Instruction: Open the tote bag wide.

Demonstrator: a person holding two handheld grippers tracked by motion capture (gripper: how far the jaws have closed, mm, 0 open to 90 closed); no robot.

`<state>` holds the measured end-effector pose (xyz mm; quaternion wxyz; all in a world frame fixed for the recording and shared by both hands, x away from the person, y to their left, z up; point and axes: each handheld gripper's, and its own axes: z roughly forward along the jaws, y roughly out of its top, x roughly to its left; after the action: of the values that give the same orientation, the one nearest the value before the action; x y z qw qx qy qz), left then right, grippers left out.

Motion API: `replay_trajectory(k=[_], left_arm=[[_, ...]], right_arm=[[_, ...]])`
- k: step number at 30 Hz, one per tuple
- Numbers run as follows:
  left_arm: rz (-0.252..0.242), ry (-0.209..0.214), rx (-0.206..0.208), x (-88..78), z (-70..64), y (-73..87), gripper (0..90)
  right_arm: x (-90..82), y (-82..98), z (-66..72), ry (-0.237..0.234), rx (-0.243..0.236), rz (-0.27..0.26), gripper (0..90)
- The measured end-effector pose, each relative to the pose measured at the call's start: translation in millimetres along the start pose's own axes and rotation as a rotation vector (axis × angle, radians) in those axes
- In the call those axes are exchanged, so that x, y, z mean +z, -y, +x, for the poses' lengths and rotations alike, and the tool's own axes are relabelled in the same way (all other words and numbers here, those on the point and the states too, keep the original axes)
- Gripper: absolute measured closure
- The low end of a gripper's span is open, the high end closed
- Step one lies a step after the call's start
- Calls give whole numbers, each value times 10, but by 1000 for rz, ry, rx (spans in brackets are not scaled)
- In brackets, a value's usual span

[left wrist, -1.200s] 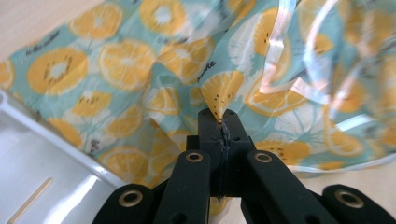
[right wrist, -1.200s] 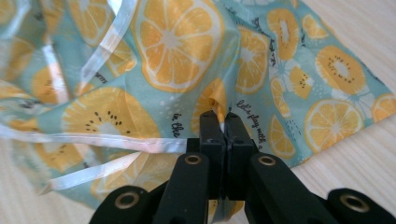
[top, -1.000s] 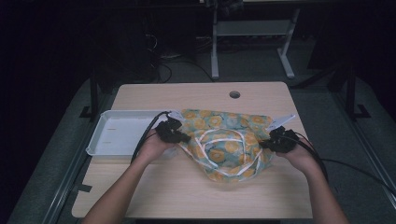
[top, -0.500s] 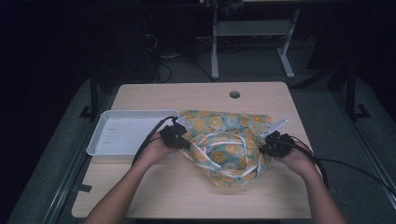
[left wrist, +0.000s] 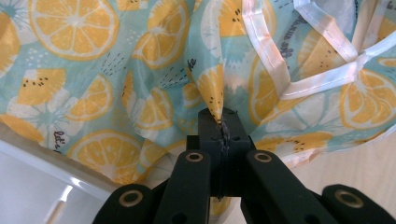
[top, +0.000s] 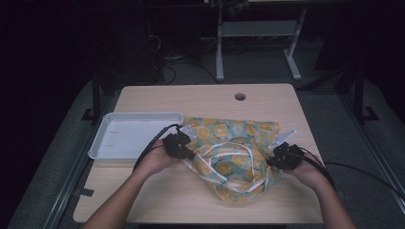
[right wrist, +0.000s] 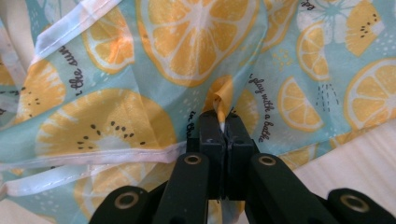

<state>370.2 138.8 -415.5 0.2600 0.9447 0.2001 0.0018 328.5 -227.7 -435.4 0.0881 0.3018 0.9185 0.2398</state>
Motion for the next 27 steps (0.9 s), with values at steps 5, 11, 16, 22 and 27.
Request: replay_trajectory(k=[5,11,16,22,27], left_arm=[[-2,24,7,-52,-88,85,898],[-13,75,19,-136,-166,171,898],[-89,106,3,-302,-177,171,898],[-204,134,3,-561,-141,124,898],[-275,150,-59,-609,34,77,898]], right_arm=[[-60,77,116,-23,-13,-1,880],[-151,197,271,-45,-26,-8,880],[-350,255,262,-45,-3,-81,880],[-577,189,220,-41,-11,-159,879],[-693,80,114,-26,-8,-198,878]])
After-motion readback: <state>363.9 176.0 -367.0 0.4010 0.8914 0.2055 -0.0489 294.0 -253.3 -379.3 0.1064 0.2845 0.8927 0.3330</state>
